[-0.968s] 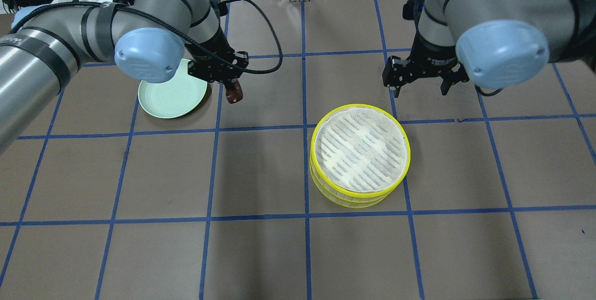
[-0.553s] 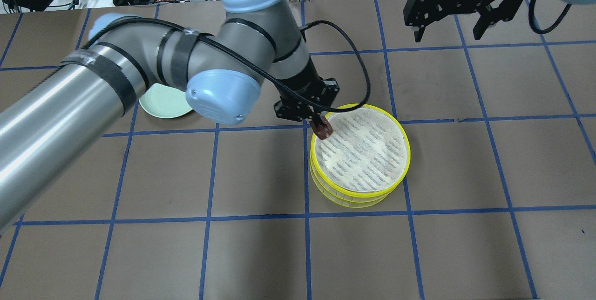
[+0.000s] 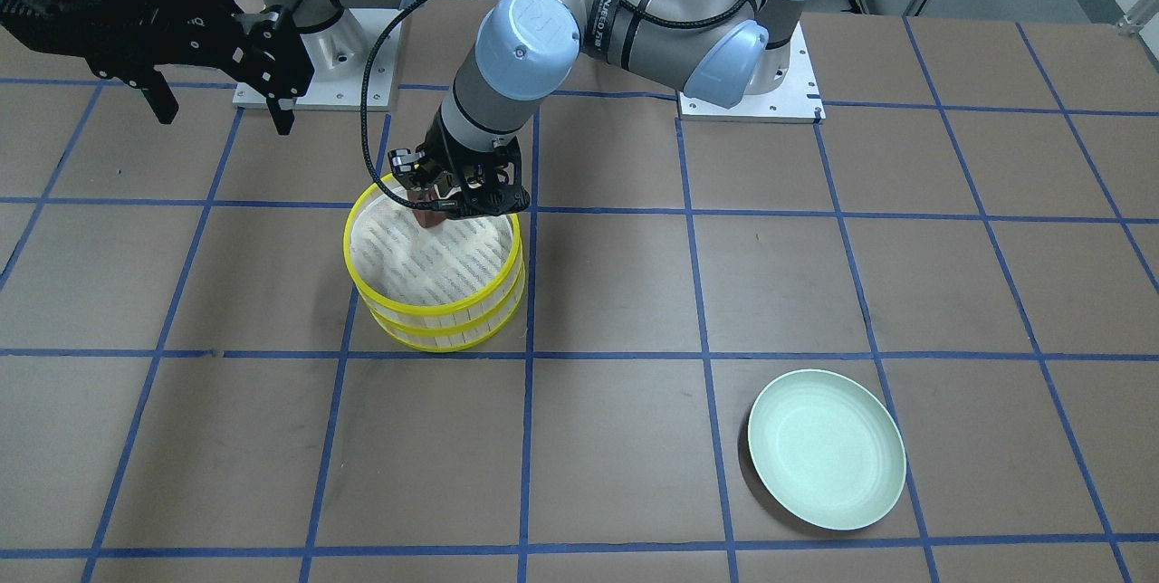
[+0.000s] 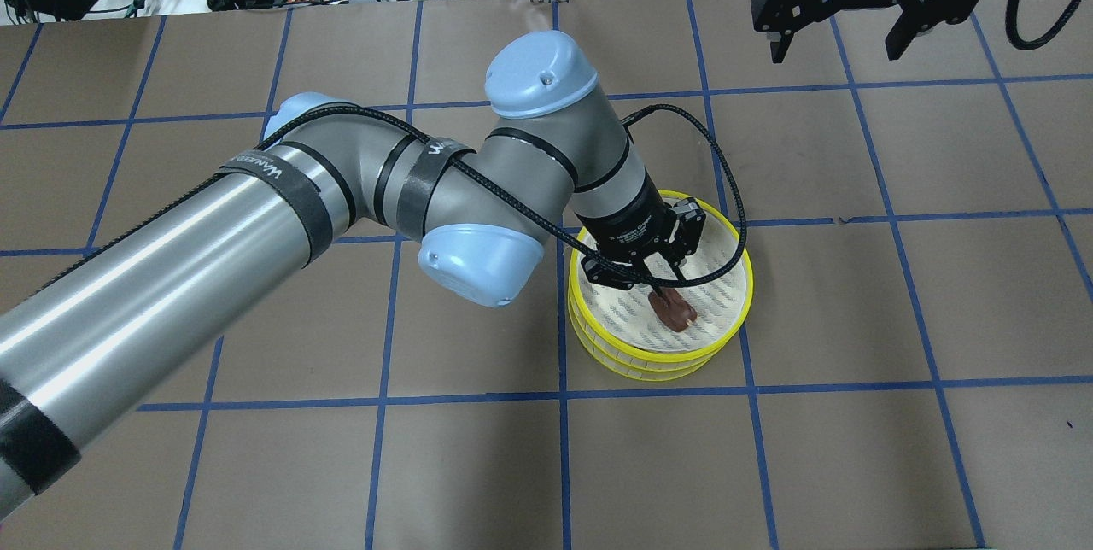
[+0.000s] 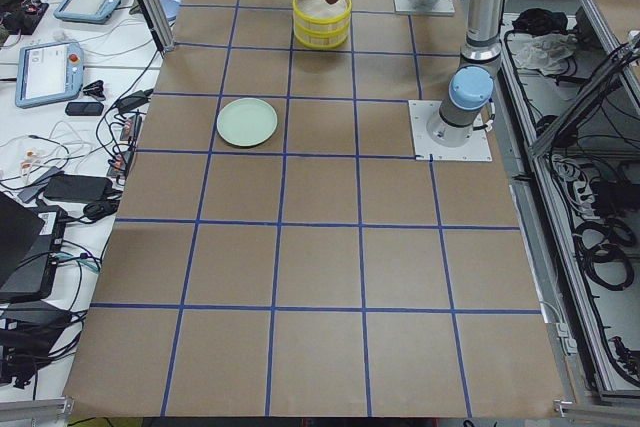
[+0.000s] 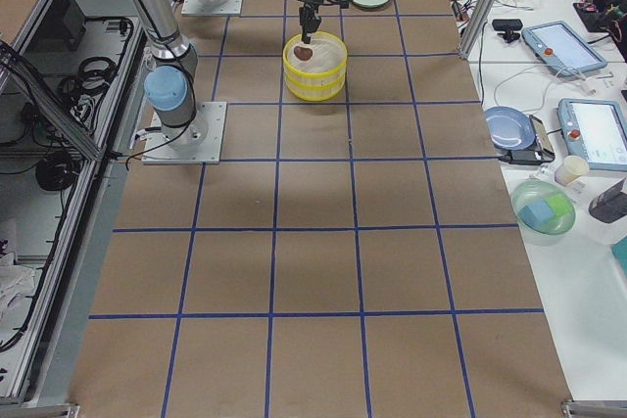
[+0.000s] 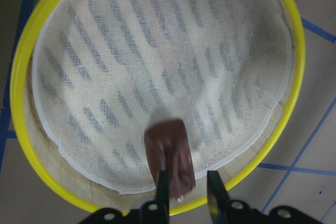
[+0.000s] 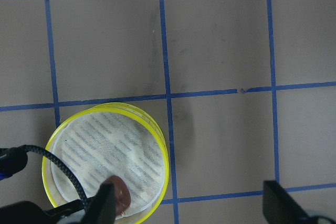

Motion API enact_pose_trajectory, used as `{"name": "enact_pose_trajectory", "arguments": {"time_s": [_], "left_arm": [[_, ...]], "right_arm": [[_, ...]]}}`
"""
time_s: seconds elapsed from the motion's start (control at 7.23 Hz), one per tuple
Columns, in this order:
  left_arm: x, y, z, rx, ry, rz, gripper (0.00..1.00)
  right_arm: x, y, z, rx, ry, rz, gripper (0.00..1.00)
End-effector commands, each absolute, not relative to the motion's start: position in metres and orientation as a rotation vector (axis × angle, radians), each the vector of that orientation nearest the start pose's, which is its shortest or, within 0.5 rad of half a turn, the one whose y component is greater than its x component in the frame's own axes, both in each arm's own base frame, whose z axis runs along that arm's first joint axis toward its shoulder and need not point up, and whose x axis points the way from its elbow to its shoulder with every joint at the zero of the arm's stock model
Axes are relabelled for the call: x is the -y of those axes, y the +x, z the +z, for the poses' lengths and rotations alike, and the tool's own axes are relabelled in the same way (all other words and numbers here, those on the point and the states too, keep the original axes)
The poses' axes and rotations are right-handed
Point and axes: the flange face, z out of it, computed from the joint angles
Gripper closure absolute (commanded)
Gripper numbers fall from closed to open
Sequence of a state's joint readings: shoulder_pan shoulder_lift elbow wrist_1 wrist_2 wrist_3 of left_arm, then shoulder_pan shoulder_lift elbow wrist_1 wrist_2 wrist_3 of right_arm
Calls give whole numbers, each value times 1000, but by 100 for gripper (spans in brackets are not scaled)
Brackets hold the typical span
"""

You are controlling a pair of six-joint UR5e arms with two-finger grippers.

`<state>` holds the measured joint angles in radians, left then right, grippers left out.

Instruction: Stack buns with steamer

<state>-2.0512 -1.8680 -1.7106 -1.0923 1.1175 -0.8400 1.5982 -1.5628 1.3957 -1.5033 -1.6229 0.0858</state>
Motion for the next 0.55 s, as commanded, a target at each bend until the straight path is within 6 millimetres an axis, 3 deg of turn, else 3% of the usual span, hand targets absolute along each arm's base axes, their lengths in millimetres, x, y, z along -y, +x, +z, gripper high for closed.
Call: {"name": "enact_pose_trajectory", "arguments": {"time_s": [0.0, 0.14, 0.41], "left_arm": [[443, -420, 321, -3446, -608, 387, 0], [456, -402, 328, -3399, -511, 205, 1], [496, -338, 358, -3272, -232, 3, 0]], "right_arm": [[497, 142, 561, -3180, 97, -188, 0], [495, 142, 562, -3182, 98, -183, 0], [492, 143, 563, -3182, 93, -181, 0]]}}
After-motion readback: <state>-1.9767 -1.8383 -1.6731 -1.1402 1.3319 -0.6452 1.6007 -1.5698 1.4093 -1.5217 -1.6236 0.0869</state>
